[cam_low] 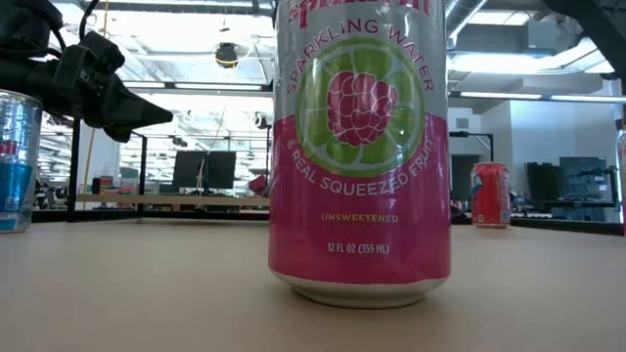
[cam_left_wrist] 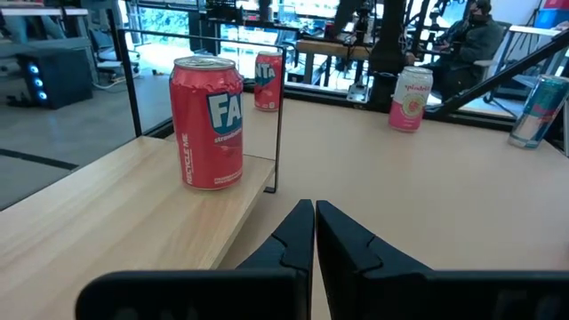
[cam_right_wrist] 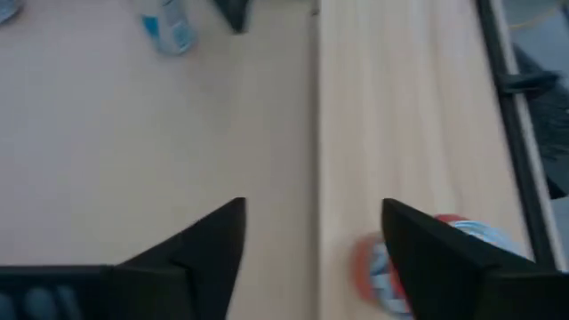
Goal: Place canned beverage on shelf
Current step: Put the bottom red soda can on the shelf
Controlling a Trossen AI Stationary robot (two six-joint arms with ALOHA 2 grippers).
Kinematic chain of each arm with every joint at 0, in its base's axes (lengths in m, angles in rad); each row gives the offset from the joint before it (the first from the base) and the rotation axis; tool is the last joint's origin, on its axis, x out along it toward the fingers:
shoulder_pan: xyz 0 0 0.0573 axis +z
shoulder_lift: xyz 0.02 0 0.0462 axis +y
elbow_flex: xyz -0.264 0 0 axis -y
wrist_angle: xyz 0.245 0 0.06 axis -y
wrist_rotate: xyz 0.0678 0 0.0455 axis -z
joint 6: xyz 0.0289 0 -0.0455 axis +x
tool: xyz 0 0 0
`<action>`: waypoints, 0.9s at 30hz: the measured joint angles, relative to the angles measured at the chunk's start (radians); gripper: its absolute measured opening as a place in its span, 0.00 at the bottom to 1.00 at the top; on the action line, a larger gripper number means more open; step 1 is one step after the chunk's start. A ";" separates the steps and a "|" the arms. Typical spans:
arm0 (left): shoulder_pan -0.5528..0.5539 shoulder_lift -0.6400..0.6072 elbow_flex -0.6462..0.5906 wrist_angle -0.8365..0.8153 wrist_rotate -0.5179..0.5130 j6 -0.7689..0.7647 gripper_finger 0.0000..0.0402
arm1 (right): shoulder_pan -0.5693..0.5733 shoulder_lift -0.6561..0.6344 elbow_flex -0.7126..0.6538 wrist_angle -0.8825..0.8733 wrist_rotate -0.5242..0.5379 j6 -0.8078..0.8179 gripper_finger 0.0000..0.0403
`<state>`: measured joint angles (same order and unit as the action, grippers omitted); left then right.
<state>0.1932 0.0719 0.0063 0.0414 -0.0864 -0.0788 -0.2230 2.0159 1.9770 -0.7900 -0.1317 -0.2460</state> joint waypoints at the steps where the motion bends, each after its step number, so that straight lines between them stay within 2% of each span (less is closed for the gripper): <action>1: 0.000 0.000 0.000 0.000 0.000 0.000 0.00 | 0.007 0.000 0.000 -0.010 0.000 -0.001 0.61; 3: 0.000 0.000 0.000 0.001 -0.002 0.000 0.00 | 0.012 0.000 0.000 -0.023 0.001 -0.006 0.49; 8: 0.000 0.000 0.000 0.005 -0.026 -0.001 0.00 | 0.001 0.000 -0.001 -0.027 0.050 -0.007 0.10; 9: 0.000 0.000 0.000 0.006 -0.029 -0.001 0.00 | -0.005 0.000 -0.001 -0.029 0.051 -0.006 0.06; 21: 0.000 0.000 0.000 0.006 -0.034 0.007 0.00 | -0.046 0.000 -0.002 -0.040 0.023 0.017 0.04; 27: 0.000 0.000 0.000 0.006 -0.034 0.006 0.00 | -0.043 0.002 -0.068 0.048 0.025 0.013 0.04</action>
<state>0.1931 0.0719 0.0063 0.0475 -0.1204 -0.0723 -0.2658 2.0178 1.9091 -0.7416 -0.1070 -0.2333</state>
